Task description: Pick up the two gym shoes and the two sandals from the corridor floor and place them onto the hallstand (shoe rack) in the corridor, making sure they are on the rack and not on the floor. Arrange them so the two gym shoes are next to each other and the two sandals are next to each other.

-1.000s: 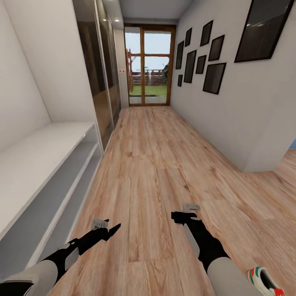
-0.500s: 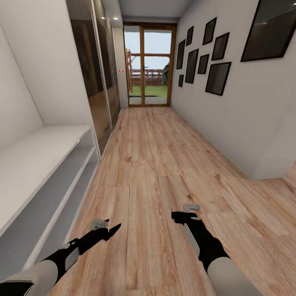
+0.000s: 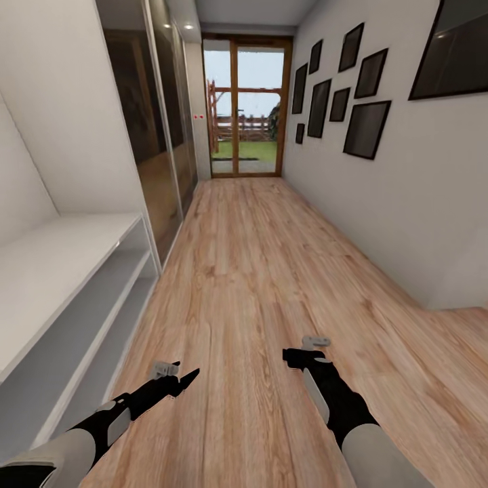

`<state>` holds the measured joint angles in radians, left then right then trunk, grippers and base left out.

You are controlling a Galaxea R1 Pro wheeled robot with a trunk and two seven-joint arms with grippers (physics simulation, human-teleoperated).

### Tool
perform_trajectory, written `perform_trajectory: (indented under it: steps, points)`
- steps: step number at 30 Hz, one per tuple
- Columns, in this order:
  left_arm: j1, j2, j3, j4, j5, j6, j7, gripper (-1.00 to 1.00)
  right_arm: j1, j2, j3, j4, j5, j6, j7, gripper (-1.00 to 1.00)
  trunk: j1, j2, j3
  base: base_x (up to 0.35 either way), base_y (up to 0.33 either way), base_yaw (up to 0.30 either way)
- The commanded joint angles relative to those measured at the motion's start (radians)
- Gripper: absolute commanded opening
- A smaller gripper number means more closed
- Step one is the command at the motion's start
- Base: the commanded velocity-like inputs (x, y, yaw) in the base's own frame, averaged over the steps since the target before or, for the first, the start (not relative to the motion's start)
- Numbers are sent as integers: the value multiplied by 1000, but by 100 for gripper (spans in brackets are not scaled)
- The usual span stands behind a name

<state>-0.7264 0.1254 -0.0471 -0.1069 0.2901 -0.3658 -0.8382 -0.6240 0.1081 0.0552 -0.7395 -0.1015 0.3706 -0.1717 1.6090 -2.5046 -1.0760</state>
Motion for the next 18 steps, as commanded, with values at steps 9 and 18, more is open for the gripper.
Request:
perform_trajectory:
  steps: [9,18]
  points:
    - [-1,0,-5,1,6,-4,-2,100,0,-1,3,0,-12,4,-9,100,0,0,-1,347,0,-149]
    - [-1,0,-5,1,6,-4,-4,100,0,0,2,3,-12,5,-8,100,0,0,-1,211,0,-261]
